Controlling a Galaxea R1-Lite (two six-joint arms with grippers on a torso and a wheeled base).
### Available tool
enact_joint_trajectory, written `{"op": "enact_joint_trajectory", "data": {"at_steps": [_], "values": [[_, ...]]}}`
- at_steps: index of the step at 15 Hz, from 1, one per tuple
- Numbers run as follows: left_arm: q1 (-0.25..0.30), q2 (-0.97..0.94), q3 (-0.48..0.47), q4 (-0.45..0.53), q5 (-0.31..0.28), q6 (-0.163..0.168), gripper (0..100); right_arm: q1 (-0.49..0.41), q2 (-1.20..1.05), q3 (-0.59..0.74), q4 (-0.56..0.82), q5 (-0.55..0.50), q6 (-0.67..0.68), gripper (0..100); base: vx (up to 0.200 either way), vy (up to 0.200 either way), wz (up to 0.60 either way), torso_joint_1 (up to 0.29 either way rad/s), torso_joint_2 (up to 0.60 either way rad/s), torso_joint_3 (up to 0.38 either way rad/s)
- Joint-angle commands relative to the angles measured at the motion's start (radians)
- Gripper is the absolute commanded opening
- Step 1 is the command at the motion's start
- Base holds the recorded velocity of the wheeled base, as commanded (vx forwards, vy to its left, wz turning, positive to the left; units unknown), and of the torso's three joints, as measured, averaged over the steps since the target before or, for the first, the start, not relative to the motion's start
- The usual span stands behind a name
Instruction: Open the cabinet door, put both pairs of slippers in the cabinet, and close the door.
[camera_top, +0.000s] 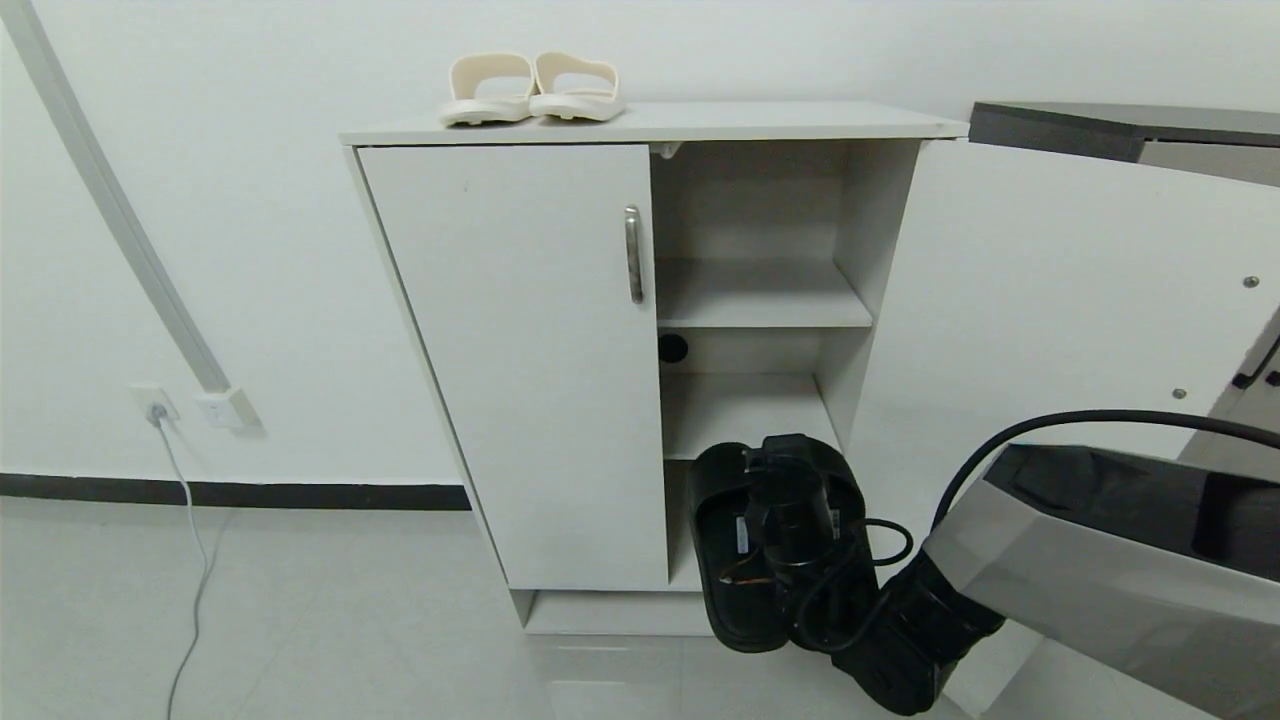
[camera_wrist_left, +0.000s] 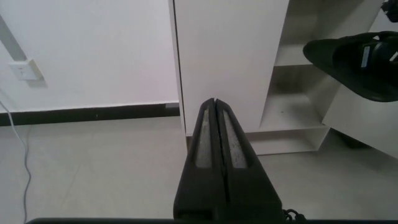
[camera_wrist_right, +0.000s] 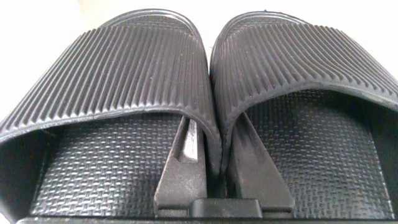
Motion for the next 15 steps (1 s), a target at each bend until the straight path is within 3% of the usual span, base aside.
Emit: {"op": "enact_joint_trajectory", "data": {"at_steps": [1,10,15], "values": [[0.000,0.002,0.000,0.000,0.001,0.000,0,-0.006,0.004,-0.004,0.000,0.000,-0.001,0,0.000,0.000,0.00,0.000,0.00,0.000],[0.000,0.002,0.000,0.000,0.001,0.000,0,-0.014,0.016,-0.018,-0.009,-0.005,0.002,0,0.000,0.000,0.00,0.003,0.00,-0.176],[0.000,0.002,0.000,0.000,0.003,-0.008,0,-0.029,0.079,-0.013,-0.278,-0.005,-0.130,0,0.000,0.000,0.00,0.002,0.00,-0.063]]}}
